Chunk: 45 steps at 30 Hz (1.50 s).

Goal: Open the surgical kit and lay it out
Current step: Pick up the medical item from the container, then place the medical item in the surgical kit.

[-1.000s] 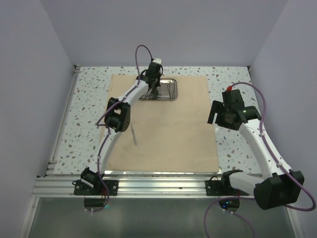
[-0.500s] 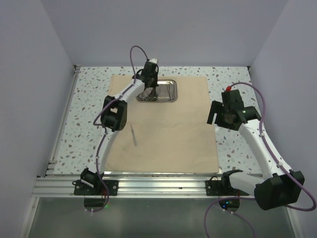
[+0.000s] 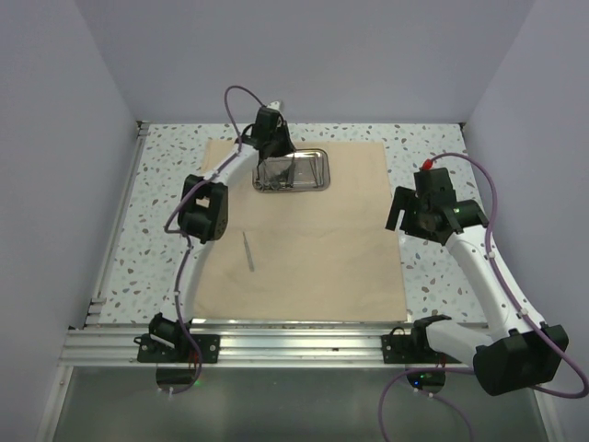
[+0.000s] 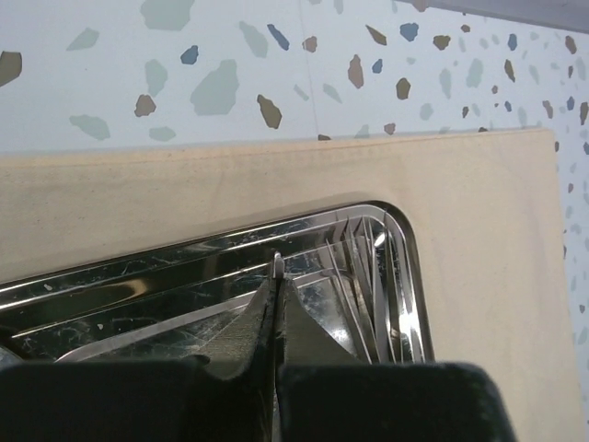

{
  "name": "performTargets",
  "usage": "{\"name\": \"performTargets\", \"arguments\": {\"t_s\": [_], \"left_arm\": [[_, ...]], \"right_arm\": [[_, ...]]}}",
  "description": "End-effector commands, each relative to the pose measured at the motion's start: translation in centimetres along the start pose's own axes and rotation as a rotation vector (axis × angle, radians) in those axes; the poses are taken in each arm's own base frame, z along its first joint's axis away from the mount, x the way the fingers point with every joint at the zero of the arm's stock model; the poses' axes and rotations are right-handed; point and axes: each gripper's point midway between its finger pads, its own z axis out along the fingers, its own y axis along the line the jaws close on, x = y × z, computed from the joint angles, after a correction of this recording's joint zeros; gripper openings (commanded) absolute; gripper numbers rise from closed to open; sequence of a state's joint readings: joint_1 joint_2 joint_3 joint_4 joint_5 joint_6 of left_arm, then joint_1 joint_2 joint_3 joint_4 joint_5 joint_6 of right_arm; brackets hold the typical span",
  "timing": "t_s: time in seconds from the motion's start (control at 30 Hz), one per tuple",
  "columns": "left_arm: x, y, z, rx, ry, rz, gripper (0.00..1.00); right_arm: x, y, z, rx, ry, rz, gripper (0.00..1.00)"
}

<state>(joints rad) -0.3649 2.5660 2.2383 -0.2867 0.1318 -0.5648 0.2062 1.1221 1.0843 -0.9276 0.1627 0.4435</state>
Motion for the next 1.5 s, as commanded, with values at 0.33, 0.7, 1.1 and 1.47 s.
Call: {"name": "performTargets", "arguments": {"t_s": [0.33,0.7,1.1,1.47], "left_arm": [[-5.4,-2.1,-15.2,-0.036,-0.130,0.092,0.00],[3.9,4.3,-23.8,-0.246,-0.049,0.124,0.00],[11.2,9.4,-27.3,-0.422,0.019,0.126,0.00],[14.8,9.3,-26.4,-0.425,0.068,0.075,0.00]], "right_arm": [[-2.1,0.5,-1.4,-0.034,-0.081,0.012,0.83],[-1.0,1.4,-1.2,-0.069,-0.055,-0.001,0.83],[1.2,1.3,-1.5,-0.093,-0.027,-0.002,0.83],[2.4,0.2,-1.5,-0.061,-0.028,-0.024,0.83]]}}
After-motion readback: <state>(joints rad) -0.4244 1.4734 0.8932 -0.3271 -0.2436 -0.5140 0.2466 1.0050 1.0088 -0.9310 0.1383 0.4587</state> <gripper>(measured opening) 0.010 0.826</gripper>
